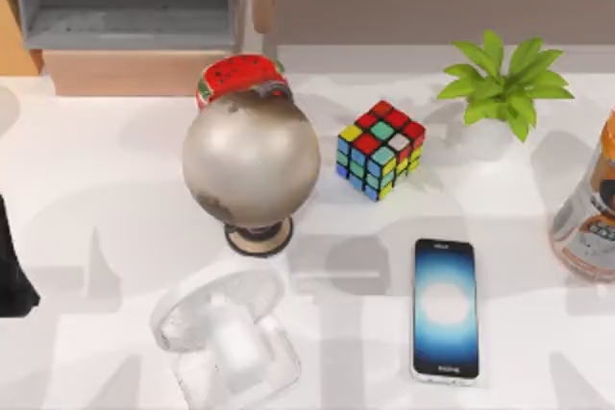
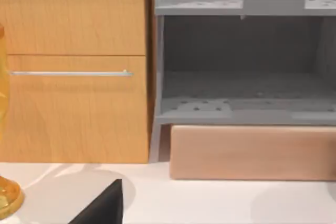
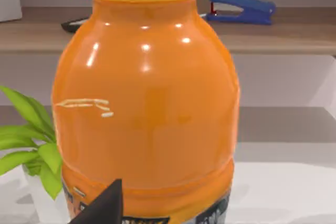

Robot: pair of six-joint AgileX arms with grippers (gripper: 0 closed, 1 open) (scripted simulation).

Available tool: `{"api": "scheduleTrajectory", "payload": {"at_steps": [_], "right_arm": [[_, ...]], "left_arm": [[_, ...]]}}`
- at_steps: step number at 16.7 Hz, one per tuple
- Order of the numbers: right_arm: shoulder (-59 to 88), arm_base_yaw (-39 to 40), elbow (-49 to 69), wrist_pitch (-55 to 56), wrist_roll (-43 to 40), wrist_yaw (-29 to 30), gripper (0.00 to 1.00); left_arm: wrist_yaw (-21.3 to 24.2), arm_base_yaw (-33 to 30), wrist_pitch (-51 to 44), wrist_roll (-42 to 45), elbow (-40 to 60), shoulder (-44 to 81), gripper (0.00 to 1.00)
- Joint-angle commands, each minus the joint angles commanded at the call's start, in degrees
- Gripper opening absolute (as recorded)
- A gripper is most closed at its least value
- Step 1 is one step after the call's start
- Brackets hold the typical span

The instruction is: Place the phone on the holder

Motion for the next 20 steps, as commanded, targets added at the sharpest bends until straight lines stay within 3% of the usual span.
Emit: {"api": "scheduleTrajectory", "payload": {"at_steps": [4, 8, 20], "right_arm": [[1.8, 0.7, 0.7, -1.4, 0.8, 0.0, 1.00], [12.6, 3.7, 6.0, -10.4, 4.9, 0.1, 1.00], [75.2, 23.4, 46.2, -49.9, 29.4, 0.8, 1.00]], "left_arm": [[0.0, 0.0, 0.0, 0.0, 0.0, 0.0, 1.00], [0.0, 0.0, 0.0, 0.0, 0.0, 0.0, 1.00], [0.0, 0.0, 0.0, 0.0, 0.0, 0.0, 1.00]]}}
